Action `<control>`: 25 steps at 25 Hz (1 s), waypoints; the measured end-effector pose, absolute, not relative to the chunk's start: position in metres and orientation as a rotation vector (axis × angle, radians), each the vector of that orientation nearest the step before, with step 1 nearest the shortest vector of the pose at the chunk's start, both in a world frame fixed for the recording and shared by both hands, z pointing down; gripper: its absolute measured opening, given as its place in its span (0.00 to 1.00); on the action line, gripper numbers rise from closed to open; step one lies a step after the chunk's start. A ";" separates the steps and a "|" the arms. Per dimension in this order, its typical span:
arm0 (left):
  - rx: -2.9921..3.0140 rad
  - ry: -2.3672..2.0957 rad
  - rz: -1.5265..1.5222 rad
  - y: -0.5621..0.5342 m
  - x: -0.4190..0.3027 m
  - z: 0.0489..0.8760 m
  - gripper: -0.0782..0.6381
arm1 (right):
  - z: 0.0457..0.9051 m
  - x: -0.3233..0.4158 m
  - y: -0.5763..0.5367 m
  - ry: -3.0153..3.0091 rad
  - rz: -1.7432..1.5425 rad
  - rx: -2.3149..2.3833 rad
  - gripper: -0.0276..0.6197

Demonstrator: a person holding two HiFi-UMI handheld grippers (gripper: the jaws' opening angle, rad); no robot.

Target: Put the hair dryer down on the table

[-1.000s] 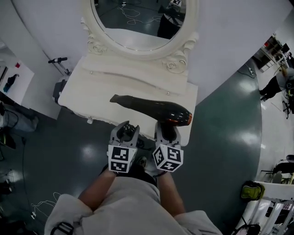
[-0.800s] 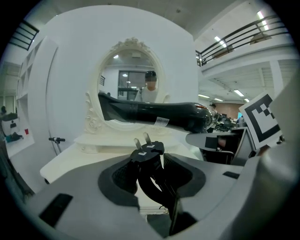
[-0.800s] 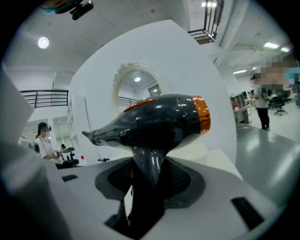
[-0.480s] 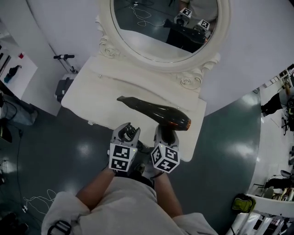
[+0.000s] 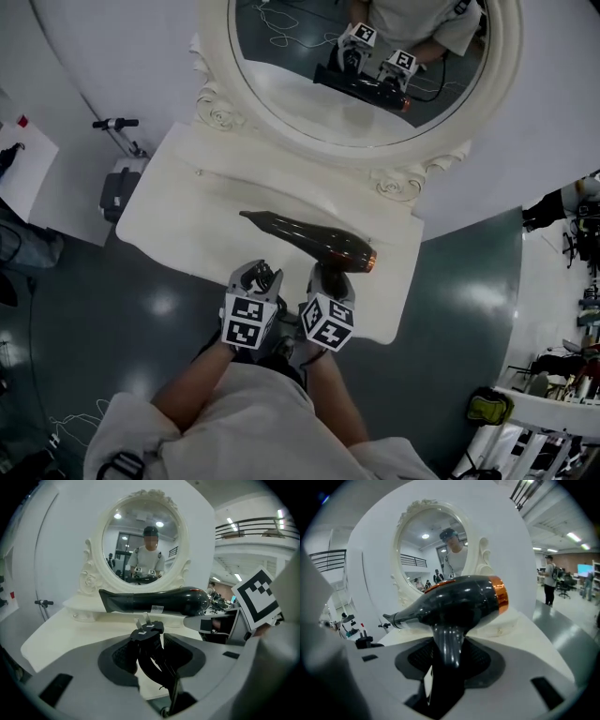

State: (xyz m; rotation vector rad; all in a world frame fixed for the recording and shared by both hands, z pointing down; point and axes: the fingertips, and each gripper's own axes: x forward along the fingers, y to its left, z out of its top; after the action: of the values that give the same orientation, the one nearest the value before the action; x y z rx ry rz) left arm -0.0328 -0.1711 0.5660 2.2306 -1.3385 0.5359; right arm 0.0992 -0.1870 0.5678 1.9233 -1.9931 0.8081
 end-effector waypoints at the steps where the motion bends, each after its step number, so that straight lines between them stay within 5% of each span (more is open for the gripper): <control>1: 2.219 -1.320 0.543 -0.176 -0.037 0.573 0.34 | 0.574 0.096 -0.191 -1.973 0.830 1.924 0.33; 25: 2.196 -1.086 0.705 -0.254 -0.077 0.654 0.34 | 0.649 0.061 -0.238 -1.589 1.000 2.020 0.33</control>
State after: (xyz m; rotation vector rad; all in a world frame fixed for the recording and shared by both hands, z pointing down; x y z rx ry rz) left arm -0.0772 -0.2536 0.6538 2.1963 -1.0856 0.7054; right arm 0.0612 -0.2384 0.6494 2.0205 -1.5892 1.0001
